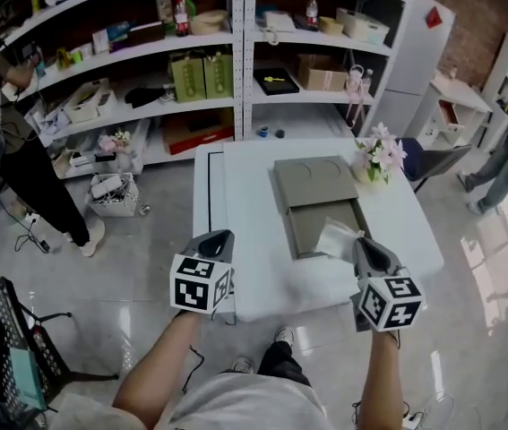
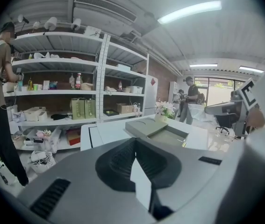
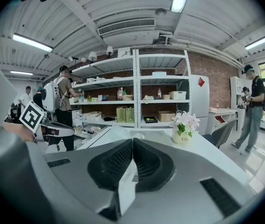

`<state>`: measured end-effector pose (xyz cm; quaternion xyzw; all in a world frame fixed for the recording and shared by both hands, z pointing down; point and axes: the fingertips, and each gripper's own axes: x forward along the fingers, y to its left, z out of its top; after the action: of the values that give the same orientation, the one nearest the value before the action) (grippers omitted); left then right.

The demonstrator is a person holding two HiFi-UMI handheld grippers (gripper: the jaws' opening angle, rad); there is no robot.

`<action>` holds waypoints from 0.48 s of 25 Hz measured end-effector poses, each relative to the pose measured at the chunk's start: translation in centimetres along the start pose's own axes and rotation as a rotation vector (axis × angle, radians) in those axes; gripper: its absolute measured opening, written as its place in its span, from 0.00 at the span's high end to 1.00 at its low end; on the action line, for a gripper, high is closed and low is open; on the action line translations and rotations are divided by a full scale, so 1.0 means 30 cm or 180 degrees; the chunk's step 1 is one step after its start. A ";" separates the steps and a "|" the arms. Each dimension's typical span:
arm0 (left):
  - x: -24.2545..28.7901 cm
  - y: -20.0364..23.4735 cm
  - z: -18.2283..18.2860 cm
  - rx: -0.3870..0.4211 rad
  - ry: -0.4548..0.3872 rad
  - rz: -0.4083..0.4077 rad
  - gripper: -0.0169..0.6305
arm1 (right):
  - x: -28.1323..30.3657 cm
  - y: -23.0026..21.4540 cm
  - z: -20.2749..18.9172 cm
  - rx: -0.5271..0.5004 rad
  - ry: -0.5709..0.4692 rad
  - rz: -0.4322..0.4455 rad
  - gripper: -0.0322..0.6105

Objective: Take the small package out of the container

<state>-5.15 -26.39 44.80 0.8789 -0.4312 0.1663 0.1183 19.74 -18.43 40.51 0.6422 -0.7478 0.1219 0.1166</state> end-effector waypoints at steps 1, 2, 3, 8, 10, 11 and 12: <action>-0.003 -0.001 -0.001 0.0000 -0.0004 -0.0001 0.97 | -0.005 0.002 -0.001 0.0003 -0.0004 -0.0006 0.94; -0.006 -0.002 -0.001 0.0001 -0.0005 -0.0001 0.97 | -0.009 0.004 0.000 0.0007 -0.0009 -0.0010 0.94; -0.008 -0.001 -0.001 0.0001 -0.0004 -0.0001 0.97 | -0.012 0.006 0.001 0.0011 -0.0014 -0.0011 0.94; -0.005 -0.006 -0.006 0.0004 0.0002 -0.0009 0.97 | -0.016 0.009 -0.002 0.0014 -0.0007 0.0001 0.94; -0.003 -0.009 -0.006 0.0003 0.0008 -0.0015 0.97 | -0.015 0.008 -0.001 0.0005 -0.0001 0.0002 0.94; -0.002 -0.010 -0.006 0.0003 0.0010 -0.0018 0.97 | -0.015 0.009 0.000 0.0001 -0.0001 0.0005 0.94; -0.002 -0.010 -0.005 0.0002 0.0011 -0.0019 0.97 | -0.015 0.010 0.002 -0.0002 -0.0002 0.0009 0.94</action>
<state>-4.97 -26.10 44.89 0.8799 -0.4284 0.1675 0.1192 19.52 -18.00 40.29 0.6412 -0.7487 0.1216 0.1165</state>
